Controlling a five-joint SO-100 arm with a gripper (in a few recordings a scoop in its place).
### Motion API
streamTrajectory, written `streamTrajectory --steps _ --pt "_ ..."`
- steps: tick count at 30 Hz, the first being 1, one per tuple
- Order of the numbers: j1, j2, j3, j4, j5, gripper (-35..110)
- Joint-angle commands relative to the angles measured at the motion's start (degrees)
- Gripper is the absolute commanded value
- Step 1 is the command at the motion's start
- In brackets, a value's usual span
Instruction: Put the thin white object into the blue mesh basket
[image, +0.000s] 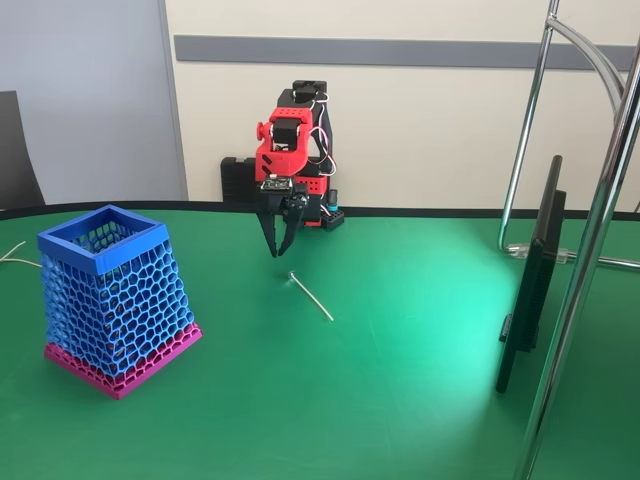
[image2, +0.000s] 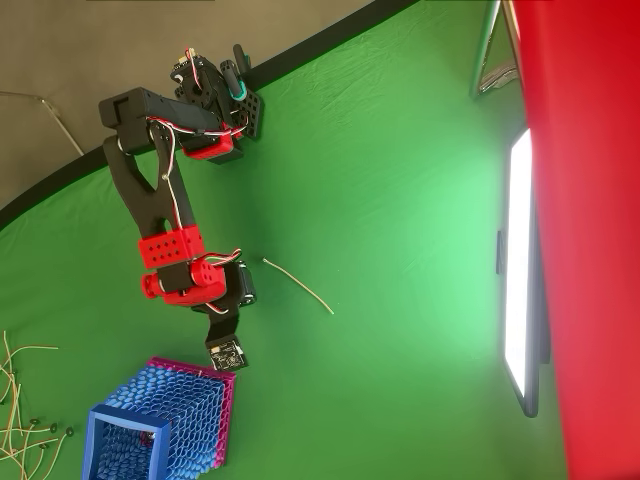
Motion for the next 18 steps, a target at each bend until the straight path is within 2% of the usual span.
streamTrajectory --steps 1,18 --pt "-1.0 -0.1 -1.4 1.8 -1.6 17" --pt "-4.8 -3.2 3.4 1.9 -0.5 19"
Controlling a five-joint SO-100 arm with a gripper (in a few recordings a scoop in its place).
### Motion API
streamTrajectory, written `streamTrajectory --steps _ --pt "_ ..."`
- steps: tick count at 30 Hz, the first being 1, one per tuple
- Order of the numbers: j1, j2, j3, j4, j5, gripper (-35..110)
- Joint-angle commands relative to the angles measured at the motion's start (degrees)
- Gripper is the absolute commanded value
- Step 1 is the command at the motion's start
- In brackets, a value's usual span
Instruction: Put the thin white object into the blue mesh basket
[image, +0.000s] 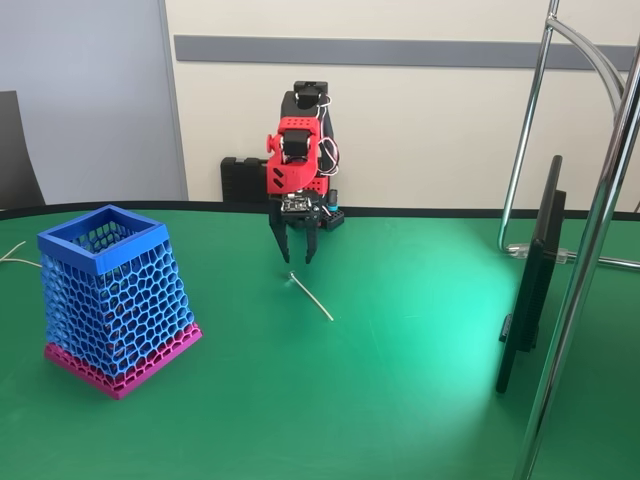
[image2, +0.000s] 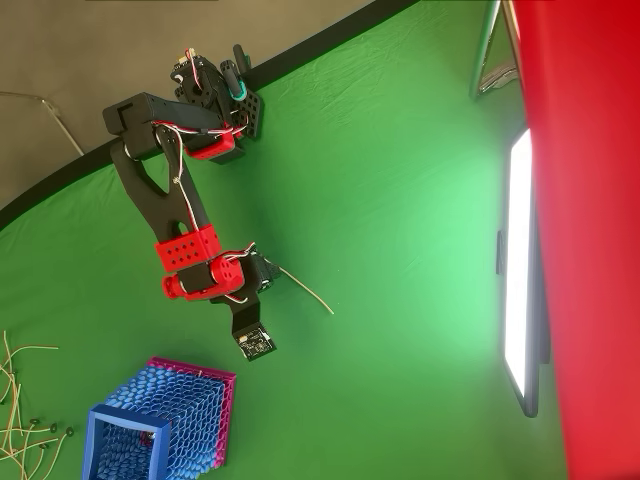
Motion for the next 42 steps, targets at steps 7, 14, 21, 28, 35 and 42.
streamTrajectory --steps 7,14,21,28,35,42 --pt "-1.5 -1.6 1.4 0.2 0.2 18" --pt "-1.3 -4.5 0.5 -0.9 -0.2 18" --pt "-1.1 -6.2 0.4 -0.9 -1.1 18" --pt "-0.5 -7.9 0.1 -0.9 -1.8 18" --pt "0.5 -9.6 -0.8 -1.0 -2.8 18" --pt "1.1 -10.5 -1.6 -1.0 -3.3 18"
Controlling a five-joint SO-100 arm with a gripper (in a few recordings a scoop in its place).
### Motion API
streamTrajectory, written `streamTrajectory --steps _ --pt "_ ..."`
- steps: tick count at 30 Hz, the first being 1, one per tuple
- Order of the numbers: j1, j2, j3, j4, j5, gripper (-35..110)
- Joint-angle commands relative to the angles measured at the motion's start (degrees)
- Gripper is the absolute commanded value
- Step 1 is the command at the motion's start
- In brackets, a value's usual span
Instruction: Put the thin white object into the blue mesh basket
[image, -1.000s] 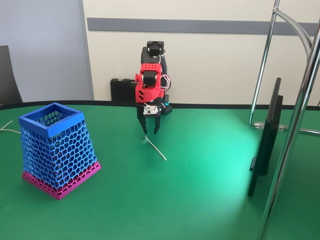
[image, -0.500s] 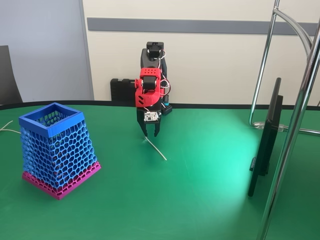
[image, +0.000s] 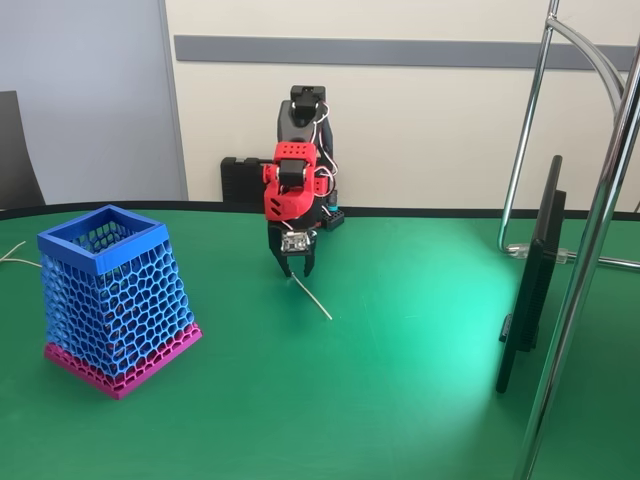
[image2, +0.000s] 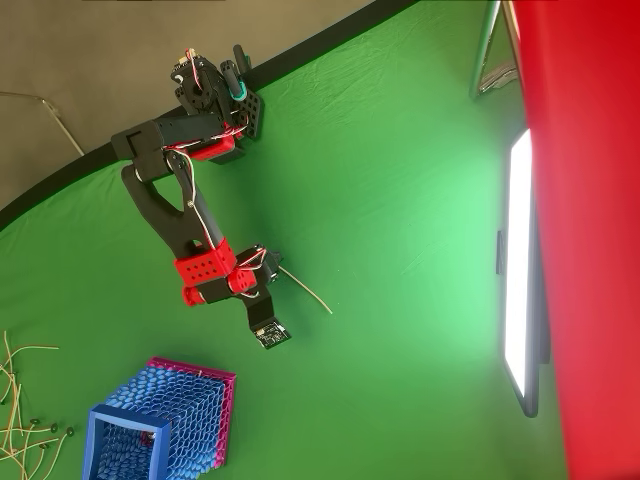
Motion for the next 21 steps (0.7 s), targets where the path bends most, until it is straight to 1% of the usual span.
streamTrajectory --steps 1,21 --pt "0.1 0.2 -1.8 -0.2 -0.7 18" --pt "0.8 -2.5 -1.8 -0.4 -1.9 17"
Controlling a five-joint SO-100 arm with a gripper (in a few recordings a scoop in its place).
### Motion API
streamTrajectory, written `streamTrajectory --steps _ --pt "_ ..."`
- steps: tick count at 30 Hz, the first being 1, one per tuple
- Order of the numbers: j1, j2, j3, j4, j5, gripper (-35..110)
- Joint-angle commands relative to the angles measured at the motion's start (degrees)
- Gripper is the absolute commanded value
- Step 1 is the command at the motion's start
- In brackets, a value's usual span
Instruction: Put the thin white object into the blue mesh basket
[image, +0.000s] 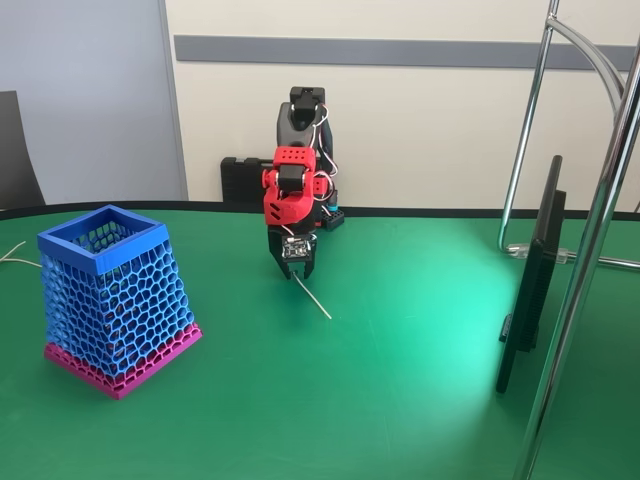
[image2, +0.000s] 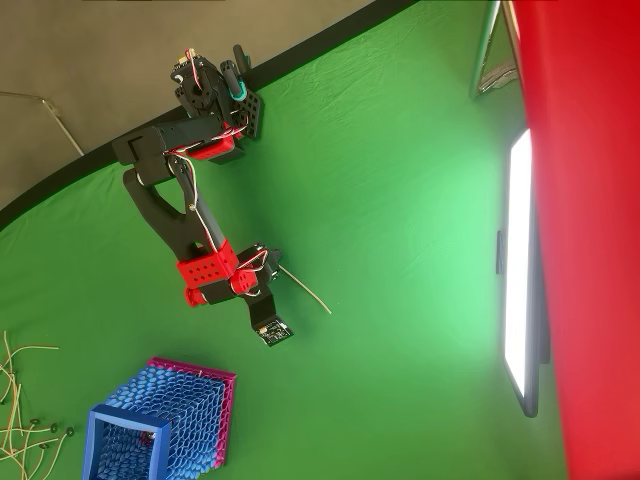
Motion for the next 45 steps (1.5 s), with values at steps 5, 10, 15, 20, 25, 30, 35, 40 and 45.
streamTrajectory --steps 5,10,15,20,25,30,35,40,45 --pt "0.4 -0.4 -1.8 -0.4 -0.9 15" --pt "0.4 -0.6 -2.2 -0.4 -0.4 9" --pt "0.3 -0.7 -2.5 -0.4 0.3 6" --pt "-0.3 -0.8 -3.8 -0.5 2.0 5" --pt "-1.1 -0.7 -5.1 -3.3 4.5 4" --pt "-2.8 -0.6 -8.3 -4.1 9.1 3" --pt "-5.5 -0.3 -9.7 -7.3 16.6 1" --pt "-8.8 1.8 -7.3 -15.2 23.6 1" --pt "-11.4 5.9 -5.1 -21.2 29.7 1"
